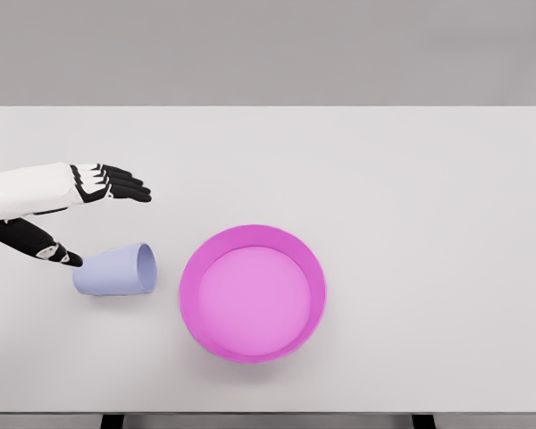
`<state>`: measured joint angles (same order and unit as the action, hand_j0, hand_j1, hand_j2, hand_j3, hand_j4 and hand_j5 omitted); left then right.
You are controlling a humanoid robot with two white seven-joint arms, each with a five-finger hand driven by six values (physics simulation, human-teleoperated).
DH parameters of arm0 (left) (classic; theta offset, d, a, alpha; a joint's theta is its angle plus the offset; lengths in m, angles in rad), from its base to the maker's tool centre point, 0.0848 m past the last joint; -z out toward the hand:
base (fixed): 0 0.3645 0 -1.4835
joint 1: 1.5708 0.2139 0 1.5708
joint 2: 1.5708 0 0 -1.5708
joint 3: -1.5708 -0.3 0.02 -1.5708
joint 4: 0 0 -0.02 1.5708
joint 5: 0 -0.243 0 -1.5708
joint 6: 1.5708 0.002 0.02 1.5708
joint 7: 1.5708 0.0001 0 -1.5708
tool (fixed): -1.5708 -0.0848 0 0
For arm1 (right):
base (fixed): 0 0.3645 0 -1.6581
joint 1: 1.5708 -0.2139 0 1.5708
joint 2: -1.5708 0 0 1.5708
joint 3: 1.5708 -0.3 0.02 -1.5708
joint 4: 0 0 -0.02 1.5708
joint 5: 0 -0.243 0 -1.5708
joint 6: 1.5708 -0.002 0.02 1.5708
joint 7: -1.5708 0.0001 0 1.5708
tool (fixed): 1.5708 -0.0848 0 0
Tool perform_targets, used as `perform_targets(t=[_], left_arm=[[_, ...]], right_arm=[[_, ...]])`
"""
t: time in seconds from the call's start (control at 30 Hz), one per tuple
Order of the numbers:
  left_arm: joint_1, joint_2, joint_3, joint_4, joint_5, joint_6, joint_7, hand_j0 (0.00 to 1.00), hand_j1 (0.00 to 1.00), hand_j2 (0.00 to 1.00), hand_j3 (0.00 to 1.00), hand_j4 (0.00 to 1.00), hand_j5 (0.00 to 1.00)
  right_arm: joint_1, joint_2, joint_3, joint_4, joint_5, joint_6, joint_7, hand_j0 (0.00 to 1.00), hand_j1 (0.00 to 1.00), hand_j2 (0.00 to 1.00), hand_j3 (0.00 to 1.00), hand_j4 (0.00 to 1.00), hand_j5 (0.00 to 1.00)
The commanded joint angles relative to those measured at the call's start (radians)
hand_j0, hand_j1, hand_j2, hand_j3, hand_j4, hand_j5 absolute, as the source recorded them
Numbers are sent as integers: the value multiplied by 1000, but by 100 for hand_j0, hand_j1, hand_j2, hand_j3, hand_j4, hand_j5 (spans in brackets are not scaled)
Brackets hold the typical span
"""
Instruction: Flip the cup with left arm and place it on the plate
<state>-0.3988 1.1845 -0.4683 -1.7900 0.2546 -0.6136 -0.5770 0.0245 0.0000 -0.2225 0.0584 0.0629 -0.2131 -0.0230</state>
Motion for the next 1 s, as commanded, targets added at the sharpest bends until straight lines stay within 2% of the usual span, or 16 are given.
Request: perform_targets(t=[0.0,0.27,0.33,0.43,0.63,0.73,0.8,0.87,0.9,0.97], left_arm=[[0,6,0,0,8,3,0,100,100,100,100,100,100],[-11,43,16,0,6,3,-1,100,100,100,100,100,100],[-37,124,22,0,-64,3,-13,100,100,100,100,100,100],[-107,207,23,0,-77,3,-34,100,100,100,100,100,100],[-104,274,5,1,-89,3,-34,100,100,100,100,100,100],[-110,280,22,1,-101,3,-34,100,100,100,100,100,100],[-152,276,22,1,-100,3,-34,100,100,100,100,100,100],[-166,219,23,1,-86,3,-34,100,100,100,100,100,100],[-178,161,23,1,-86,3,-34,100,100,100,100,100,100],[-173,150,8,1,-74,3,-34,100,100,100,100,100,100]], right_arm=[[0,0,-6,0,-2,1,2,100,100,100,100,100,100],[0,0,-1,0,-2,0,-2,100,100,100,100,100,100],[0,0,0,0,-2,0,-2,100,100,100,100,100,100],[0,0,0,0,-2,0,-2,100,100,100,100,100,100],[0,0,0,0,-2,0,-2,100,100,100,100,100,100],[0,0,0,0,-2,0,-2,100,100,100,100,100,100],[0,0,0,0,-2,0,-2,100,100,100,100,100,100],[0,0,0,0,-2,0,-2,100,100,100,100,100,100],[0,0,0,0,-2,0,-2,100,100,100,100,100,100],[0,0,0,0,-2,0,-2,100,100,100,100,100,100]])
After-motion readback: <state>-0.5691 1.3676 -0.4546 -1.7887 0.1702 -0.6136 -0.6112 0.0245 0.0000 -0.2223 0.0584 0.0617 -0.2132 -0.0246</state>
